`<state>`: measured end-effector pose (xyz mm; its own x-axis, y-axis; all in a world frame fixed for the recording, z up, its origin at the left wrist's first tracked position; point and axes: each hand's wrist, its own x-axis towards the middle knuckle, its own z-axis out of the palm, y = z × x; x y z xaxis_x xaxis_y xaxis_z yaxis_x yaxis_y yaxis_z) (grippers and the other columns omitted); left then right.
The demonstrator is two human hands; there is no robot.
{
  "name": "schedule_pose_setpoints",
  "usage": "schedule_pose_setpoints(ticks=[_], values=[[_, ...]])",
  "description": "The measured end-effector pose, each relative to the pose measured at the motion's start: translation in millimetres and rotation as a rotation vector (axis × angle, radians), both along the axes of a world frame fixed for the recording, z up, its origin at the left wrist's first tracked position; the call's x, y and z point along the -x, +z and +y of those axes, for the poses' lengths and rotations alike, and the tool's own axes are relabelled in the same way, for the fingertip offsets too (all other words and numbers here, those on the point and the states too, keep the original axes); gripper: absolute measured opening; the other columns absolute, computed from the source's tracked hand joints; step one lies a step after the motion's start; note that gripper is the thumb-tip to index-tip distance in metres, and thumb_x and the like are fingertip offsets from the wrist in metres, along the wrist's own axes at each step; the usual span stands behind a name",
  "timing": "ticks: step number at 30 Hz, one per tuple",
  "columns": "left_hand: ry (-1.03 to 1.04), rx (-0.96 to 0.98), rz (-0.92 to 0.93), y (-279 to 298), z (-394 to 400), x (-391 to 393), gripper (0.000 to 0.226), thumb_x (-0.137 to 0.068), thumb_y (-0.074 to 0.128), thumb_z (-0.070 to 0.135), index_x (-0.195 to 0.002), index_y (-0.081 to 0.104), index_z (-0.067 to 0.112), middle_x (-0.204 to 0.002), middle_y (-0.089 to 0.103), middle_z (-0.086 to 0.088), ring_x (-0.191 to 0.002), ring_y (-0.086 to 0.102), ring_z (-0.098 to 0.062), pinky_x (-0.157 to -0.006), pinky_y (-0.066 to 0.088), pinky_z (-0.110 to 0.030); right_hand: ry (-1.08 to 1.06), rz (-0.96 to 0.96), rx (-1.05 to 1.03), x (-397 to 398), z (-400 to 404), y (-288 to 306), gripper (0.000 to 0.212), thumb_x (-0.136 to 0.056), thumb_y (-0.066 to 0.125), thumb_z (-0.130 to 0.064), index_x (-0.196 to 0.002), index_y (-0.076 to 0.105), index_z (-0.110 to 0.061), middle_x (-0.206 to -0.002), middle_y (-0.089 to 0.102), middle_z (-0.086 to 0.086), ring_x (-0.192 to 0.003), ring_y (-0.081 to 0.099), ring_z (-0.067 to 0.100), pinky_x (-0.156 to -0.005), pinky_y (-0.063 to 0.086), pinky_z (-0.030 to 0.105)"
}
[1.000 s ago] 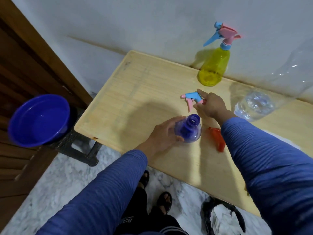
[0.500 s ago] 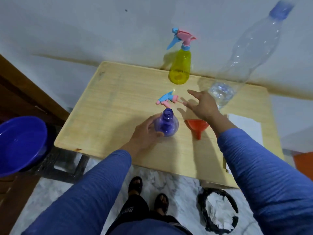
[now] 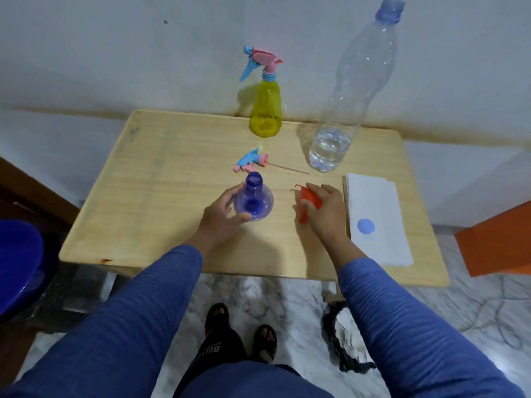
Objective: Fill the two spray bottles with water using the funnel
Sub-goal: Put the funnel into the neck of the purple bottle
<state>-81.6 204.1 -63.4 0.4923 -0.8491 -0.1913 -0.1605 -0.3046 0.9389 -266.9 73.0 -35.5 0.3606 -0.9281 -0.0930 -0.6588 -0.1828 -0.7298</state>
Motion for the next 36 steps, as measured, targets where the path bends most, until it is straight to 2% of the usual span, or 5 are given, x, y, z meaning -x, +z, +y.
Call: schedule_pose_setpoints(ticks=[6, 16, 23, 31, 36], values=[[-0.001, -0.014, -0.035, -4.8, -0.1, -2.1, 0.069, -0.075, 0.075, 0.018, -0.133, 0.043, 0.036, -0.128, 0.052, 0.012, -0.117, 0.049, -0.006, -0.096, 0.036, -0.017, 0.025, -0.214, -0.003, 2.5, 9.7, 4.1, 0.03, -0.088, 0.061, -0.014, -0.117, 0.066, -0.02, -0.121, 0.062, 0.004, -0.115, 0.052, 0.018, -0.098, 0.033, 0.019], [-0.011, 0.024, -0.04, -1.4, 2.7, 0.3, 0.069, -0.069, 0.072, 0.028, -0.131, 0.046, 0.034, -0.122, 0.056, 0.017, -0.11, 0.051, 0.006, -0.086, 0.035, -0.004, 0.185, -0.594, 0.18, -32.9, 7.8, 88.7, 0.032, -0.088, 0.063, -0.018, -0.117, 0.062, -0.031, -0.126, 0.061, 0.003, -0.122, 0.052, 0.014, -0.107, 0.039, 0.031], [0.003, 0.024, -0.037, -1.9, 3.6, 1.5, 0.066, -0.067, 0.072, 0.028, -0.127, 0.045, 0.042, -0.116, 0.055, 0.027, -0.109, 0.05, 0.011, -0.086, 0.035, -0.003, 0.427, -0.526, 0.346, -55.2, 12.1, 93.1, 0.029, -0.086, 0.065, -0.012, -0.115, 0.067, -0.015, -0.123, 0.06, 0.006, -0.114, 0.053, 0.012, -0.096, 0.036, 0.006], [0.053, 0.031, -0.014, -5.1, 2.0, 3.5, 0.069, -0.076, 0.073, 0.01, -0.134, 0.043, 0.032, -0.121, 0.05, 0.018, -0.111, 0.048, 0.004, -0.091, 0.034, -0.002, 0.566, -0.403, 0.334, -54.1, 14.0, 57.5, 0.028, -0.084, 0.066, -0.01, -0.111, 0.07, -0.017, -0.128, 0.06, 0.007, -0.131, 0.045, 0.025, -0.108, 0.038, 0.034], [0.047, 0.013, -0.012, -4.7, 1.9, 3.5, 0.068, -0.077, 0.073, 0.013, -0.134, 0.042, 0.035, -0.121, 0.051, 0.016, -0.115, 0.048, -0.001, -0.089, 0.033, -0.004, 0.628, -0.388, 0.344, -50.2, 14.0, 55.0, 0.026, -0.083, 0.066, -0.008, -0.107, 0.071, -0.017, -0.132, 0.057, 0.007, -0.138, 0.035, 0.025, -0.111, 0.033, 0.03]])
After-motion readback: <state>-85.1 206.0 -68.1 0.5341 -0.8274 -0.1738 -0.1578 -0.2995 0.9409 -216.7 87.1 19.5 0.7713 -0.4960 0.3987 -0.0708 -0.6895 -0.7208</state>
